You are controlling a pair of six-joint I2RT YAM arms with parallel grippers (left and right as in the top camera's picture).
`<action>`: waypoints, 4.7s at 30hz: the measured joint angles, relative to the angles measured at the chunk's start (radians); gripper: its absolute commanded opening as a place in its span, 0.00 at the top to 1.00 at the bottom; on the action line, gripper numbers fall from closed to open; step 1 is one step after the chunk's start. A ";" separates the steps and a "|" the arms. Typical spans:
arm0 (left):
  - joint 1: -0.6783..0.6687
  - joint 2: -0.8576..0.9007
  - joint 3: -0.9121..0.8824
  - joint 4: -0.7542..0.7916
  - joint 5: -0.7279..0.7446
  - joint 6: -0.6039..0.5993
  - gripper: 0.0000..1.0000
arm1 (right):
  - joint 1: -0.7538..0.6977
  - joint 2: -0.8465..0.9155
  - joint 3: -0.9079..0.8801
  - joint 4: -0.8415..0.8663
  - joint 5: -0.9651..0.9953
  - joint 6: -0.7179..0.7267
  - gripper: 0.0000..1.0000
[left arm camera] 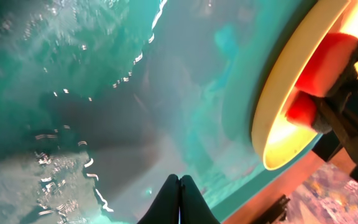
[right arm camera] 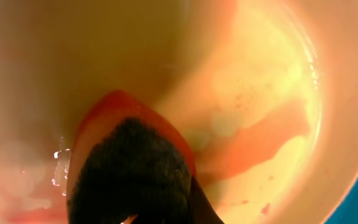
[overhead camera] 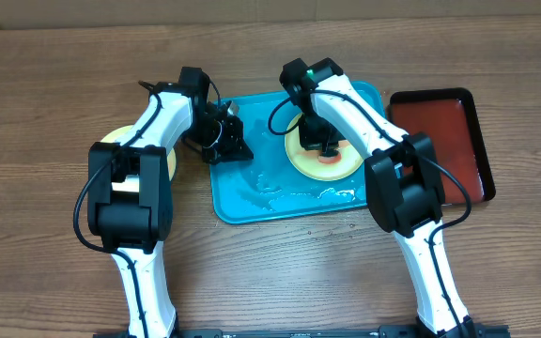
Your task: Clean dirty plates on tray and stack at the side
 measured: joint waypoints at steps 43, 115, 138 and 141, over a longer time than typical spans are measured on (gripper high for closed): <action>-0.112 -0.005 0.005 0.087 -0.260 -0.196 0.96 | 0.002 0.015 -0.009 0.154 -0.597 0.088 0.96; -0.089 -0.005 0.010 0.070 -0.274 -0.206 0.96 | 0.017 -0.014 -0.014 0.233 -0.426 -0.143 0.96; -0.091 -0.134 0.017 -0.033 -0.553 -0.089 0.96 | -0.214 -0.372 -0.029 0.049 -0.301 -0.132 0.96; -0.098 -0.216 0.017 -0.039 -0.629 -0.055 0.96 | -0.284 -0.485 -0.025 -0.005 -0.277 -0.126 0.96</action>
